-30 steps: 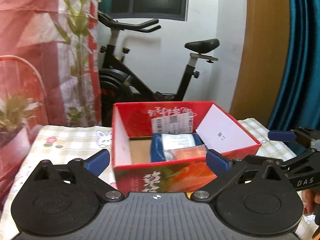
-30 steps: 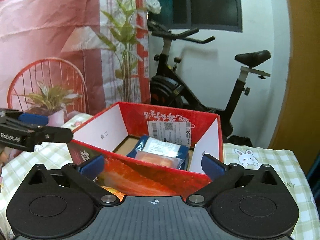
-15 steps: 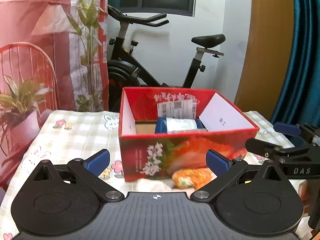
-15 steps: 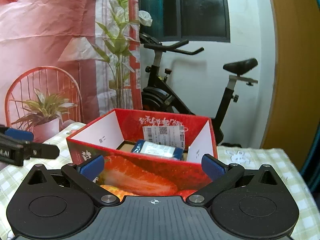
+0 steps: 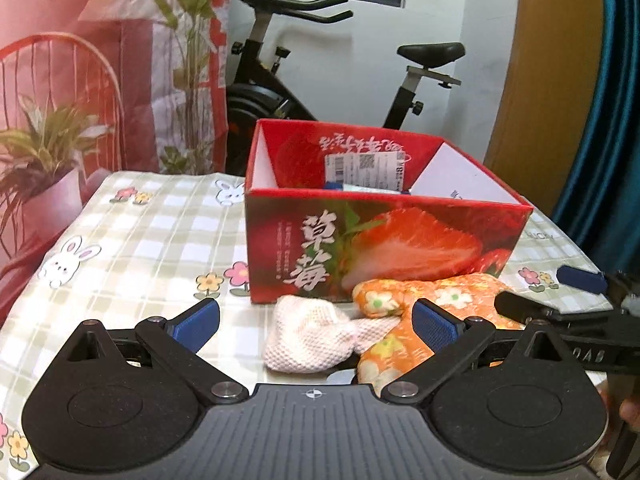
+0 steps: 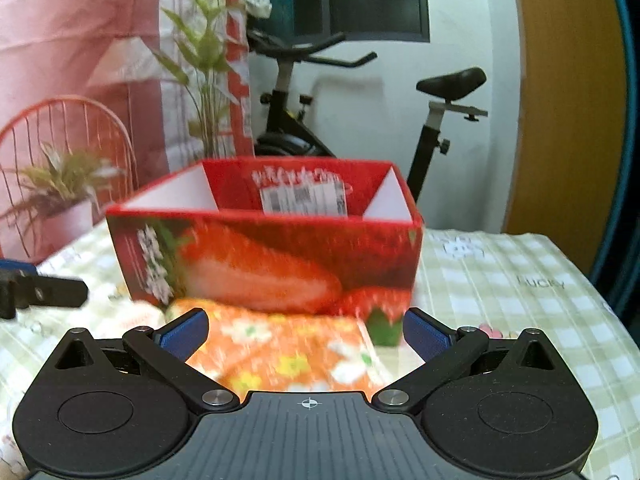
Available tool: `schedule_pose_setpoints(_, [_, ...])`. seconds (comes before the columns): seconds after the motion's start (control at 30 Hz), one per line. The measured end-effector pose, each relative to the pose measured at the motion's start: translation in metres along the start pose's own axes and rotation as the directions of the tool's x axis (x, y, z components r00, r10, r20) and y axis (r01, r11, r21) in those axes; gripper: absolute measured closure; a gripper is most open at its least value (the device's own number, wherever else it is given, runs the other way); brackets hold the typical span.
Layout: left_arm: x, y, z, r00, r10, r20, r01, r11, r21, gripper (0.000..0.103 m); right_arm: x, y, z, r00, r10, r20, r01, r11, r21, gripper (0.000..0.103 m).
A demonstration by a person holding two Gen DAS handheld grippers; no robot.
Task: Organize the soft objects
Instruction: 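Lower the left tool onto the orange floral oven mitt and grasp it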
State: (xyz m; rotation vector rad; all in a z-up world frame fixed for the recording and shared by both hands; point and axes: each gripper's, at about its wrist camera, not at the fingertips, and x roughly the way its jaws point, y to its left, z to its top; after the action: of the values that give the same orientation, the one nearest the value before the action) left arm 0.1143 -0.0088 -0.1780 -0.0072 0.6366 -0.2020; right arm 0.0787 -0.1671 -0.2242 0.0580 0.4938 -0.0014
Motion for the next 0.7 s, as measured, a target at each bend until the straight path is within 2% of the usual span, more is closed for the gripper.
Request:
schedule_pose_setpoints(0.1, [0.004,0.003,-0.004,1.000,-0.015,-0.013,0.015,1.000,-0.020,0.000,0.008,0.006,-0.009,1.000,-0.010,-0.027,0.009,0.999,-0.035,0.000])
schedule_pose_setpoints(0.3, [0.009,-0.003,-0.016,0.995,-0.095,-0.043,0.094,0.995,-0.024,0.003,0.018,0.014,-0.027,0.996,-0.008,-0.089,0.002,0.998,-0.070,0.000])
schedule_pose_setpoints(0.37, [0.012,-0.007,-0.021,0.990,-0.131,-0.060,0.131,0.991,-0.014,0.007,0.019,0.017,-0.032,0.995,-0.009,-0.095,0.001,0.997,-0.082,0.001])
schedule_pose_setpoints(0.5, [0.018,-0.009,-0.029,0.974,-0.207,-0.095,0.206,0.978,-0.023,0.024,0.018,0.012,-0.035,0.995,0.014,-0.100,-0.018,0.999,-0.045,0.001])
schedule_pose_setpoints(0.7, [0.030,-0.001,-0.039,0.954,-0.268,-0.135,0.255,0.961,-0.104,0.036,0.017,0.006,-0.038,0.993,0.041,-0.109,-0.042,0.999,-0.008,0.001])
